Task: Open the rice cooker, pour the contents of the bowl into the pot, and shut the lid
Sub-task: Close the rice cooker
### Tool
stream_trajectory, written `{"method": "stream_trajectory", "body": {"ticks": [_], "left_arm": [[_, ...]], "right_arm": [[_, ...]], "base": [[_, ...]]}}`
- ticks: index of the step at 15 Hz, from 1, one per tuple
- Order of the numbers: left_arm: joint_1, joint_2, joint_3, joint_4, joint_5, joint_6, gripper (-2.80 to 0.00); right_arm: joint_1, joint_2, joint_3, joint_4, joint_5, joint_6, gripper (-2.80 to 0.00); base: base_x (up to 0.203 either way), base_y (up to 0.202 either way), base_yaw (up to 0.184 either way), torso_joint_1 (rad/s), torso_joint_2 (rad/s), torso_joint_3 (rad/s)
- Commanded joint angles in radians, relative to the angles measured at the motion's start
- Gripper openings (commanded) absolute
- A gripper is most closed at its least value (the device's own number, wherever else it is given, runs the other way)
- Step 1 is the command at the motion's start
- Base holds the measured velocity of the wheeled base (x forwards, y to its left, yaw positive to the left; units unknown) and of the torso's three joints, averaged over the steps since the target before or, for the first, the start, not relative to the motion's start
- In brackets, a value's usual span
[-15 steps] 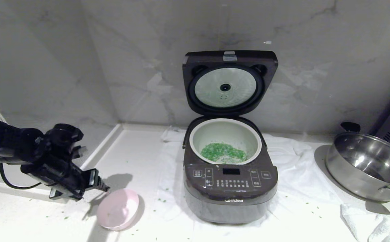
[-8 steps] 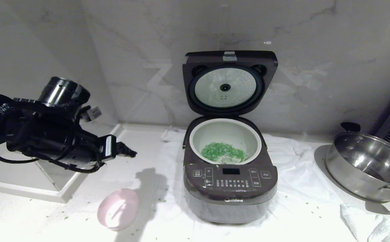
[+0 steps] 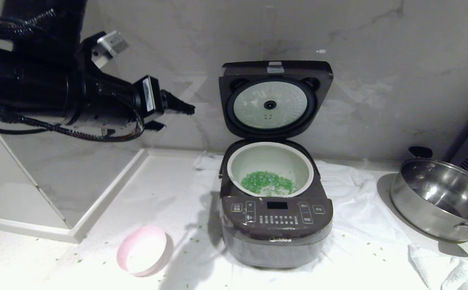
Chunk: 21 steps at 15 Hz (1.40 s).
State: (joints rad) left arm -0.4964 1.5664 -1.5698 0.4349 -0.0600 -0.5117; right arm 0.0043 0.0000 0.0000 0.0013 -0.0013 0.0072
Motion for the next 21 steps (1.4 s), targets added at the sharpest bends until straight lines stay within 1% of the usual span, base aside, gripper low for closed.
{"method": "stream_trajectory", "body": {"ticks": [1, 3, 5, 6, 7, 8, 9, 10, 11, 13, 14, 17, 18, 19, 20, 21], "left_arm": [[-0.047, 0.053, -0.138, 0.002, 0.049, -0.011, -2.80], [-0.092, 0.112, -0.244, 0.000, 0.113, -0.014, -2.80], [-0.156, 0.192, -0.331, 0.000, 0.204, -0.014, -2.80], [-0.186, 0.235, -0.365, -0.005, 0.280, -0.014, -2.80], [-0.214, 0.259, -0.377, -0.047, 0.360, -0.012, -2.80], [-0.224, 0.264, -0.379, -0.120, 0.381, -0.008, -2.80], [-0.227, 0.262, -0.380, -0.141, 0.387, 0.015, -2.80], [-0.228, 0.264, -0.381, -0.154, 0.385, 0.061, -2.80], [-0.228, 0.274, -0.381, -0.207, 0.385, 0.087, -2.80], [-0.231, 0.314, -0.386, -0.363, 0.386, 0.111, -2.80], [-0.235, 0.341, -0.386, -0.420, 0.391, 0.115, -2.80], [-0.263, 0.426, -0.387, -0.512, 0.421, 0.098, -2.80], [-0.273, 0.457, -0.387, -0.526, 0.427, 0.097, -2.80], [-0.279, 0.496, -0.388, -0.539, 0.433, 0.096, -2.80], [-0.280, 0.541, -0.391, -0.558, 0.453, 0.097, -2.80], [-0.279, 0.587, -0.398, -0.596, 0.482, 0.100, -2.80]], "right_arm": [[0.000, -0.002, 0.002, -0.001, 0.000, -0.001, -2.80], [0.000, -0.002, 0.002, -0.001, 0.000, -0.001, -2.80], [-0.001, 0.000, 0.002, -0.001, -0.002, 0.004, -2.80], [-0.001, 0.000, 0.003, -0.001, -0.002, 0.002, -2.80], [-0.001, -0.001, -0.009, -0.018, -0.003, 0.004, -2.80], [-0.001, 0.002, -0.061, -0.029, -0.002, 0.006, -2.80], [0.000, 0.025, -0.124, -0.025, 0.000, 0.007, -2.80], [0.001, 0.085, -0.190, -0.022, 0.003, 0.010, -2.80], [0.004, 0.172, -0.271, -0.023, 0.007, 0.019, -2.80], [0.011, 0.361, -0.447, -0.050, 0.023, 0.051, -2.80], [0.014, 0.457, -0.520, -0.083, 0.031, 0.065, -2.80], [0.017, 0.717, -0.689, -0.242, 0.051, 0.088, -2.80], [0.018, 0.794, -0.748, -0.297, 0.054, 0.093, -2.80], [0.019, 0.856, -0.827, -0.345, 0.056, 0.097, -2.80], [0.022, 0.897, -0.882, -0.378, 0.059, 0.100, -2.80], [0.042, 0.908, -0.899, -0.394, 0.060, 0.100, -2.80]], "base": [[0.000, 0.000, 0.000, 0.000, 0.00, 0.000], [0.000, 0.000, 0.000, 0.000, 0.00, 0.000], [0.000, 0.000, 0.000, 0.000, 0.00, 0.000], [0.000, 0.000, 0.000, 0.000, 0.00, 0.000], [0.000, 0.000, 0.000, 0.000, 0.00, 0.000], [0.000, 0.000, 0.000, 0.000, 0.00, 0.000], [0.000, 0.000, 0.000, 0.000, 0.00, 0.000], [0.000, 0.000, 0.000, 0.000, 0.00, 0.000], [0.000, 0.000, 0.000, 0.000, 0.00, 0.000], [0.000, 0.000, 0.000, 0.000, 0.00, 0.000], [0.000, 0.000, 0.000, 0.000, 0.00, 0.000], [0.000, 0.000, 0.000, 0.000, 0.00, 0.000], [0.000, 0.000, 0.000, 0.000, 0.00, 0.000], [0.000, 0.000, 0.000, 0.000, 0.00, 0.000], [0.000, 0.000, 0.000, 0.000, 0.00, 0.000], [0.000, 0.000, 0.000, 0.000, 0.00, 0.000]]}}
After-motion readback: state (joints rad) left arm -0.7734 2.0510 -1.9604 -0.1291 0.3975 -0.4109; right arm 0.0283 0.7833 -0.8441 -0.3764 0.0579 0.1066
